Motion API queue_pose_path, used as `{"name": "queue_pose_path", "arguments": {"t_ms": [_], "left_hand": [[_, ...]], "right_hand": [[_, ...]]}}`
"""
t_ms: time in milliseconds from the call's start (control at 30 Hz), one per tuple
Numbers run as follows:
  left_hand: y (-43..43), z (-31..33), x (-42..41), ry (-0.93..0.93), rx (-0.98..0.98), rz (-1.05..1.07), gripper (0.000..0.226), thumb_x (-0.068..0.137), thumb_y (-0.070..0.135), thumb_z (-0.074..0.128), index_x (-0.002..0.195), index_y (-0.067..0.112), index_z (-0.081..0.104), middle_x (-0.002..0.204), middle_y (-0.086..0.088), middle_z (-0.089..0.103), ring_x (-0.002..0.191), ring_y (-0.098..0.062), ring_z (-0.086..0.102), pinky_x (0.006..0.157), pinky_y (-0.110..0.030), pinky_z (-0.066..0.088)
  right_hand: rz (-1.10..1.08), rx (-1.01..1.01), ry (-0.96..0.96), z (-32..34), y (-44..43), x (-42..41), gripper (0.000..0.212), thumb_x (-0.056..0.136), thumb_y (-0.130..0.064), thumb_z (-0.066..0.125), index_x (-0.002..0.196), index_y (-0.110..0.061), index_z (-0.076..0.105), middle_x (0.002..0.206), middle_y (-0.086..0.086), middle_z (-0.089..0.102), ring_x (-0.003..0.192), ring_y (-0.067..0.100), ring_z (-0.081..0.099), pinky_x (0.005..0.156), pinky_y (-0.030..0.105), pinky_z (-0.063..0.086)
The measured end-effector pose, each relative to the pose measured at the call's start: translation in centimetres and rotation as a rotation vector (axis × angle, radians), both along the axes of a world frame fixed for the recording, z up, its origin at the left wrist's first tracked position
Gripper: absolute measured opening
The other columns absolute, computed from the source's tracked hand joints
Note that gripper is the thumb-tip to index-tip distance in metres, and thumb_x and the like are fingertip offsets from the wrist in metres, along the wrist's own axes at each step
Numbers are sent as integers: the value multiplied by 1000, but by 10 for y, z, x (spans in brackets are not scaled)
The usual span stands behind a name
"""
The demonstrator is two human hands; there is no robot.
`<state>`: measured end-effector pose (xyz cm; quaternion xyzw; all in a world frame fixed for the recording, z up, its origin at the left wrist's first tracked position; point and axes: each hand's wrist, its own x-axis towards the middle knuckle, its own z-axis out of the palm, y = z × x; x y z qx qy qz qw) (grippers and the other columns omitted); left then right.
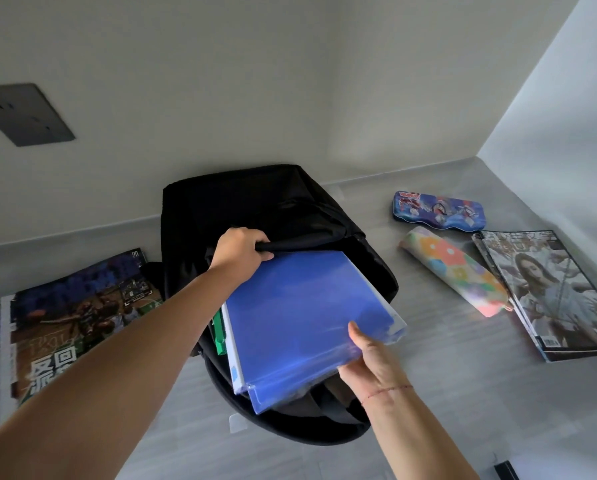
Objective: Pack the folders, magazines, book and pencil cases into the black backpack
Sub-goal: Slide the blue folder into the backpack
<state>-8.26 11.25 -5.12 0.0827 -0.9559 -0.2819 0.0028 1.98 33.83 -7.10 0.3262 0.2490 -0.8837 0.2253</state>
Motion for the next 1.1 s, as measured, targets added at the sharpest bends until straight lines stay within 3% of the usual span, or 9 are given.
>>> {"name": "queue_pose_path", "arguments": {"t_ms": [100, 267, 533, 700, 767, 833, 900, 967, 1100], "left_hand": [[0, -3, 3, 37, 32, 12, 5, 80, 18, 71, 84, 19, 69, 71, 8, 55, 73, -12, 52, 56, -19, 34], [14, -9, 10, 11, 19, -63, 5, 80, 20, 71, 85, 20, 69, 74, 5, 59, 77, -15, 55, 70, -25, 38], [26, -7, 16, -2, -2, -131, 7, 78, 19, 72, 84, 19, 70, 70, 6, 57, 70, -12, 53, 59, -19, 35], [20, -13, 18, 11, 86, -37, 7, 79, 17, 71, 85, 19, 71, 70, 8, 58, 68, -12, 53, 53, -15, 33], [20, -13, 17, 11, 118, -12, 8, 79, 16, 71, 86, 19, 71, 68, 10, 56, 65, -9, 51, 52, -17, 33], [20, -13, 16, -11, 117, -11, 8, 79, 18, 72, 87, 19, 71, 66, 9, 54, 61, -7, 49, 50, -18, 32], [19, -13, 14, -32, 114, -13, 9, 79, 19, 72, 88, 20, 70, 64, 9, 53, 59, -6, 48, 49, -18, 31], [17, -12, 11, -38, 98, -16, 9, 78, 20, 73, 86, 19, 70, 63, 9, 52, 58, -6, 49, 49, -18, 31], [12, -11, 7, -38, 62, -16, 9, 75, 19, 75, 84, 19, 71, 64, 9, 52, 64, -12, 52, 51, -16, 31]], "right_hand": [[-5, -52, 44, -2, 22, 18, 33, 95, -4, 40, 92, -6, 73, 92, 14, 75, 79, 26, 74, 65, 44, 61], [-29, -101, -39, -9, 36, 34, 39, 95, -6, 41, 78, 0, 76, 85, 17, 75, 71, 26, 74, 53, 45, 59], [-59, 100, -9, -20, -21, -19, 17, 98, -8, 42, 94, -8, 59, 94, 11, 63, 84, 26, 60, 96, 47, 42], [81, 443, -6, -35, -17, -19, 19, 90, -17, 61, 74, -14, 51, 58, -4, 39, 41, 10, 35, 56, 26, 42], [168, 450, 35, -39, -11, -10, 17, 88, -12, 63, 77, -15, 51, 48, -5, 34, 34, 6, 32, 59, 26, 50], [253, 487, 92, -37, -9, -5, 11, 87, -3, 61, 87, -10, 54, 56, -1, 44, 40, 6, 47, 70, 36, 56], [255, 534, 150, -34, -14, -5, 15, 88, 3, 58, 100, -6, 57, 81, 8, 60, 72, 16, 65, 68, 37, 56], [191, 578, 148, -33, -22, -10, 24, 88, 5, 56, 110, -5, 56, 96, 12, 62, 93, 27, 62, 67, 37, 55], [132, 634, 90, -36, -39, -20, 22, 88, 3, 57, 109, -5, 57, 94, 10, 60, 89, 25, 60, 69, 38, 54]]}}
